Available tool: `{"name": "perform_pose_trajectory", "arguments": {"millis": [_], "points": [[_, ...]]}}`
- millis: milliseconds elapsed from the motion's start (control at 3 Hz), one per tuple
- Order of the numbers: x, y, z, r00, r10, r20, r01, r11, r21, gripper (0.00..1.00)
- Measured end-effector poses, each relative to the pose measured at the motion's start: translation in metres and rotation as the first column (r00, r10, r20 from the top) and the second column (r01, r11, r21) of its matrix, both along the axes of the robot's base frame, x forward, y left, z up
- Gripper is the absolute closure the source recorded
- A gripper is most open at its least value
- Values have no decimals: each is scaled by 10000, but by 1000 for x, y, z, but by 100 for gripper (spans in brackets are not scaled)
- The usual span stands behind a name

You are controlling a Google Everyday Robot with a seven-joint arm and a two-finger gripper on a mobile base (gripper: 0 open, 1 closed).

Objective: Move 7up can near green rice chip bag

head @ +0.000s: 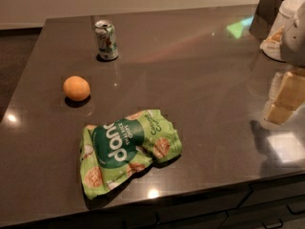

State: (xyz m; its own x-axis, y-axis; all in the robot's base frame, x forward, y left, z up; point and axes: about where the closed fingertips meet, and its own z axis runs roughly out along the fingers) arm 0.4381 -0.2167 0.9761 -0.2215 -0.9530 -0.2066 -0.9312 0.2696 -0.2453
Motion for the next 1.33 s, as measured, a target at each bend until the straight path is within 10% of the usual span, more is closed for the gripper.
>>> {"name": "perform_pose_trajectory", "arguments": {"millis": [667,1333], "points": [[21,17,7,9995,-115,278,96,9975,706,0],[105,97,6,9920,-336,1215,63,9759,2182,0]]}}
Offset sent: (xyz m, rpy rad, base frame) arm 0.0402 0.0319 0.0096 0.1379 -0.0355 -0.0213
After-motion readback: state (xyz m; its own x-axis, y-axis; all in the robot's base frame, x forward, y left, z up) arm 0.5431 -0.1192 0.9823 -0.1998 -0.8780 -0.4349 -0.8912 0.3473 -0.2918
